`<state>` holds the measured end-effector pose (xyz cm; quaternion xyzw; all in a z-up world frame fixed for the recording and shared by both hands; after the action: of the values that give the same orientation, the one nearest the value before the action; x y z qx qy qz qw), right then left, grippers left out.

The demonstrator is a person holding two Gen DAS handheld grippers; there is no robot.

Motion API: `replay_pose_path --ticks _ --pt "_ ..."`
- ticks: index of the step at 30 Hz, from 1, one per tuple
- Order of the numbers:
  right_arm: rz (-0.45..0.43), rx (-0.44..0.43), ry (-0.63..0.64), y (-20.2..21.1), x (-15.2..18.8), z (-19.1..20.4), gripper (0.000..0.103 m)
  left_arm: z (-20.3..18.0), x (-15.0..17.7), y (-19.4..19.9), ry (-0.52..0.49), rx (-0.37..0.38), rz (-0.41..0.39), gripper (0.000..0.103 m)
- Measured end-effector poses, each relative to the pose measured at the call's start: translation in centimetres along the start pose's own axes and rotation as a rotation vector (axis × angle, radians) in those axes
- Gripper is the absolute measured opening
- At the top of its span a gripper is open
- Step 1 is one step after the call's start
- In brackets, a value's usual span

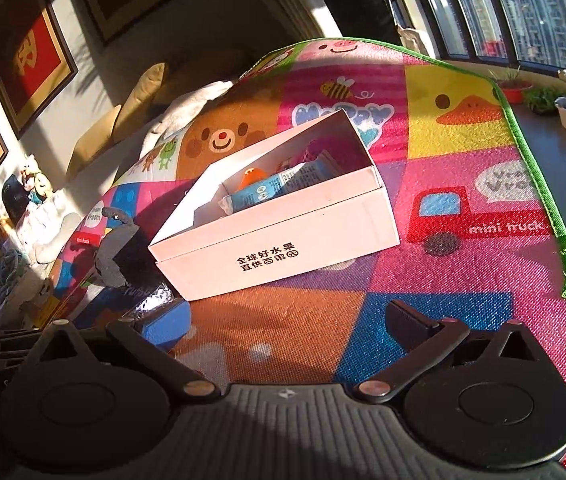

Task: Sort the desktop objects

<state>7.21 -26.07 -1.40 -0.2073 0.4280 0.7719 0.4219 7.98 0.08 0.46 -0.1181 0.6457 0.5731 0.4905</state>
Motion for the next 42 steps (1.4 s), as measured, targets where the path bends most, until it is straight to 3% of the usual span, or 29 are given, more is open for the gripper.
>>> replay_pose_path --ticks 3,5,11,15,16,19,22,26,28,31,33,34,36,40,41,42 --pt "-0.016 0.02 0.051 0.5 0.3 0.8 0.103 -1.6 0.6 1.7 0.016 0.014 -0.015 0.026" --pt "0.0 0.014 0.071 1.1 0.6 1.3 0.103 -2.1 0.7 2.0 0.01 -0.015 -0.018 0.047" --pt "0.019 0.06 0.192 3.5 2.0 2.1 0.103 -1.5 -0.1 -0.5 0.048 -0.096 0.005 0.087" --pt "0.019 0.079 0.228 4.4 2.8 1.8 0.103 -1.7 -1.5 -3.1 0.033 -0.096 0.004 0.085" --pt "0.016 0.087 0.234 4.4 2.9 1.8 0.103 -1.9 -1.8 -3.8 0.027 -0.095 0.004 0.08" --pt "-0.012 0.11 0.219 4.7 2.5 1.5 0.103 -1.9 -2.0 -5.2 0.038 -0.086 0.027 0.047" --pt "-0.025 0.146 0.207 5.1 2.0 0.6 0.103 -1.9 -1.5 -4.9 0.029 -0.082 0.027 0.031" --pt "0.018 0.196 0.239 5.0 2.6 -0.6 0.103 -1.7 -0.1 -3.4 0.024 -0.057 0.022 0.03" --pt "0.024 0.201 0.248 5.1 2.9 -0.5 0.097 -1.5 0.6 -2.4 0.042 -0.043 0.026 0.03" --pt "0.072 0.187 0.284 4.9 3.4 0.5 0.069 -1.3 1.6 -0.7 0.074 -0.007 0.038 0.03" --pt "0.137 0.152 0.301 4.2 4.2 1.6 0.038 -1.6 2.2 0.6 0.096 0.027 0.044 0.03" --pt "0.164 0.126 0.306 3.9 4.7 2.3 0.035 -1.8 2.5 1.1 0.103 0.04 0.045 0.03" --pt "0.183 0.079 0.326 3.6 5.6 3.8 0.032 -2.3 3.1 2.0 0.107 0.062 0.047 0.03" --pt "0.202 -0.004 0.394 3.2 7.2 6.8 0.032 -3.2 4.1 3.0 0.081 0.068 0.058 0.041" --pt "0.194 -0.008 0.414 3.2 7.4 7.3 0.036 -3.3 4.2 3.1 0.071 0.059 0.057 0.044" --pt "0.188 -0.005 0.428 3.1 7.5 7.6 0.047 -3.2 4.2 3.1 0.06 0.042 0.061 0.046"
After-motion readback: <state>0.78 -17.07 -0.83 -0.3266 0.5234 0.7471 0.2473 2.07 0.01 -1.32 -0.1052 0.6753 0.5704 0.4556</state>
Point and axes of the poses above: each gripper's, at about its wrist camera, not at the fingertips, and y roughly against the way its jaws point, z to its left, x to its underside, the point moved 4 cm from there along -y, roughly the way its jaws point, and after that the axes turned 12 degrees about -y, right-handed, at the moved point
